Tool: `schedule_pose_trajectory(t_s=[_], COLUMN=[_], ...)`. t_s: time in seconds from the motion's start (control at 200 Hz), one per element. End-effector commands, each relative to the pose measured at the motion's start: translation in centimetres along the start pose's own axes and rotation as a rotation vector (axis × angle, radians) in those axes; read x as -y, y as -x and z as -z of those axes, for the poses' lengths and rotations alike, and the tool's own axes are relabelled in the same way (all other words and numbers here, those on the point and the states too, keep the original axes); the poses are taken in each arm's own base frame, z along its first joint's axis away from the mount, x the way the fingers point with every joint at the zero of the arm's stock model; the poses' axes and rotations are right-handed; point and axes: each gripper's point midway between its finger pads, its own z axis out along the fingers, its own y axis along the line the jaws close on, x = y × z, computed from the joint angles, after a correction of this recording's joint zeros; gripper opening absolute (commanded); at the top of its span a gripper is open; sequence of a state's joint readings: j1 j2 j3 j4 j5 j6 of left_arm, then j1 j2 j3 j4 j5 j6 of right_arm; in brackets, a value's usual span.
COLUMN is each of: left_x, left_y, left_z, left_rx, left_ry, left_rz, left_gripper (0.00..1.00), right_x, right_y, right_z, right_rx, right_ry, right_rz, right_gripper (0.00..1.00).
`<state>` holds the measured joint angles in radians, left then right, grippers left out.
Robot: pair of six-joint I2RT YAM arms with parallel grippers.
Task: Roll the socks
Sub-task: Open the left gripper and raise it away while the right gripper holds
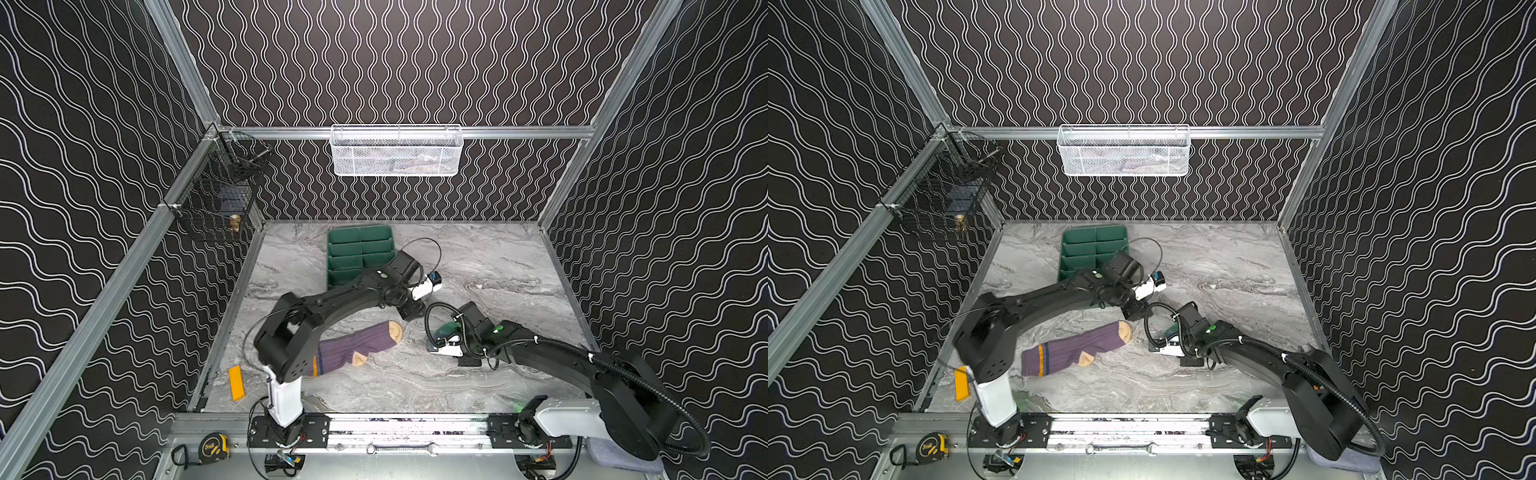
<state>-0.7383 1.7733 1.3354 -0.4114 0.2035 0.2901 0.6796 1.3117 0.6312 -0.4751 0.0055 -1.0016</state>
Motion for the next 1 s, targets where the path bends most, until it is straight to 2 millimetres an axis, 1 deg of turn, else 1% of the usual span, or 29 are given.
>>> schedule_pose_trajectory(t_s=[0.0,0.08,0.145,0.205,0.25,0.325,0.385,0.45,0.505,0.541,0.631,0.661,0.671,0.691,0.756,0.811,0.941,0.996], left_x=[-4.6,-5.2,-5.4,-5.5,-4.9,-3.3,-0.5,2.6,4.4,5.0,6.1,6.7,6.7,7.1,8.4,9.6,11.0,11.7], left_y=[4.9,7.1,8.2,8.5,8.3,7.2,6.2,4.7,3.5,2.8,1.1,0.7,0.6,0.3,-0.2,-0.7,-1.1,-1.7], left_z=[5.1,9.7,13.5,17.0,19.2,22.0,23.4,23.9,23.7,23.2,20.9,20.0,19.6,18.9,16.6,14.3,9.0,6.3], left_rx=[0.208,0.328,0.411,0.471,0.505,0.517,0.526,0.513,0.482,0.449,0.35,0.321,0.31,0.286,0.24,0.2,0.184,0.169], left_ry=[0.293,0.395,0.475,0.547,0.564,0.554,0.463,0.338,0.275,0.253,0.241,0.242,0.246,0.247,0.249,0.242,0.234,0.211], left_rz=[-0.065,-0.118,-0.141,-0.157,-0.176,-0.244,-0.34,-0.451,-0.513,-0.535,-0.599,-0.63,-0.638,-0.66,-0.724,-0.774,-0.801,-0.806], left_gripper=[0.53,0.53,0.54,0.54,0.56,0.55,0.56,0.59,0.6,0.6,0.6,0.6,0.6,0.6,0.6,0.59,0.59,0.6], right_x=[-3.8,-3.9,-3.7,-3.3,-2.8,-1.7,-0.7,0.4,1.1,1.6,2.0,2.0,2.2,2.3,2.5,2.5,2.7,2.8], right_y=[-1.3,-0.7,-0.1,0.2,0.4,0.7,0.6,0.1,-0.3,-0.6,-1.2,-1.2,-1.7,-1.9,-2.0,-2.2,-2.6,-2.7], right_z=[0.8,0.9,0.8,0.6,0.4,0.1,-0.1,-0.4,-0.6,-0.9,-1.5,-1.8,-1.8,-2.0,-2.3,-2.7,-3.3,-3.3], right_rx=[-0.063,-0.069,-0.07,-0.078,-0.081,-0.071,-0.063,-0.059,-0.049,-0.039,-0.02,-0.019,-0.019,-0.019,-0.006,-0.01,-0.016,-0.01], right_ry=[0.186,0.239,0.278,0.314,0.333,0.351,0.357,0.354,0.346,0.34,0.363,0.37,0.37,0.375,0.396,0.411,0.422,0.413], right_rz=[-0.087,-0.123,-0.156,-0.188,-0.207,-0.239,-0.272,-0.298,-0.318,-0.337,-0.382,-0.385,-0.406,-0.419,-0.441,-0.45,-0.468,-0.468], right_gripper=[0.0,0.0,0.0,0.0,0.0,0.0,0.0,0.0,0.0,0.0,0.0,0.0,0.0,0.0,0.0,0.0,0.0,0.0])
